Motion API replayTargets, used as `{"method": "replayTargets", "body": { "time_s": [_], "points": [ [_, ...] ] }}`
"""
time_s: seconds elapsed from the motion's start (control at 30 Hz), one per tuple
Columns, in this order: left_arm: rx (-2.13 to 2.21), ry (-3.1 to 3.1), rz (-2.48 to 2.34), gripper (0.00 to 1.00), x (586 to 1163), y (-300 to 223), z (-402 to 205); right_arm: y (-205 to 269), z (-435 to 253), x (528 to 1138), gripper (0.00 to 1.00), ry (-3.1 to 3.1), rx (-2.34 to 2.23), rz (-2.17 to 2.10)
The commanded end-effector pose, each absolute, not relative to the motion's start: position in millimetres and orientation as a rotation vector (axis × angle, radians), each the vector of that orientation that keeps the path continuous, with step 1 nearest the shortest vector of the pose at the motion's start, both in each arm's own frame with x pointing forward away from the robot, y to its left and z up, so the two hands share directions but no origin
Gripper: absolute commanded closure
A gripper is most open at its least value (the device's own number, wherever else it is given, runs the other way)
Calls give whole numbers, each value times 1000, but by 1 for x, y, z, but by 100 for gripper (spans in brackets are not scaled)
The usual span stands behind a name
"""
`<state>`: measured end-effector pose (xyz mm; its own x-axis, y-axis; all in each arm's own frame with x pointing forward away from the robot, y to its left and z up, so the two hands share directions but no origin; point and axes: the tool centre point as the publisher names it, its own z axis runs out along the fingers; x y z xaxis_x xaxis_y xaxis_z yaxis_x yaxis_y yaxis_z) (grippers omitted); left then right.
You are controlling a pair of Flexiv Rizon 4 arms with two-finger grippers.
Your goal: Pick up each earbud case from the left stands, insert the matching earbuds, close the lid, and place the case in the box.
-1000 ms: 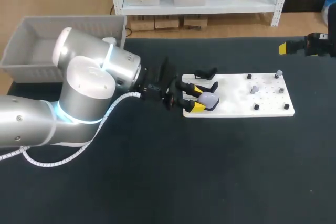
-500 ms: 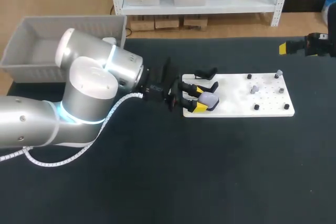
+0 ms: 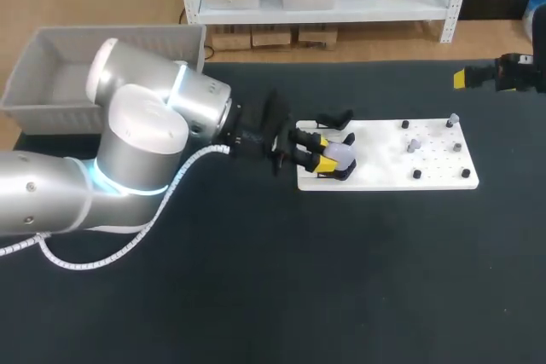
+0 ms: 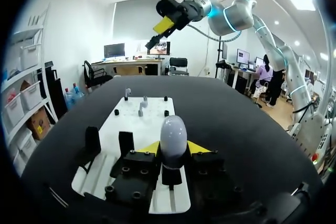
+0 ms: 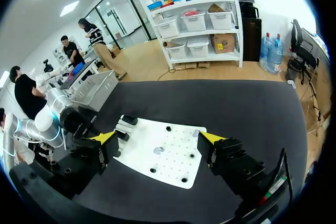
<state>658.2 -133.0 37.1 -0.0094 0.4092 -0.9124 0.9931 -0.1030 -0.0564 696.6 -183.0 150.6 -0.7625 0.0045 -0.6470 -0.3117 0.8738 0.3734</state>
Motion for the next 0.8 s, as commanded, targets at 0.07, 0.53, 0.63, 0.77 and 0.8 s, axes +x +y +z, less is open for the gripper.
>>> {"method": "replayTargets", "body": {
  "time_s": [0.07,0.53,0.63,0.77,0.8],
  "points": [
    [1501,1432,-1096,100,647,-120,61,-184,150,697,0,2370,-223,622],
    [1342,1254,-1214,100,634,-129,120,-184,150,697,0,2370,-223,622],
    [1335,1246,-1225,100,632,-129,123,-184,150,697,0,2370,-223,622],
    [1333,1242,-1231,100,630,-129,125,-184,150,697,0,2370,-223,622],
    [1333,1242,-1231,100,629,-129,125,-184,150,697,0,2370,-223,622]
  ]
}}
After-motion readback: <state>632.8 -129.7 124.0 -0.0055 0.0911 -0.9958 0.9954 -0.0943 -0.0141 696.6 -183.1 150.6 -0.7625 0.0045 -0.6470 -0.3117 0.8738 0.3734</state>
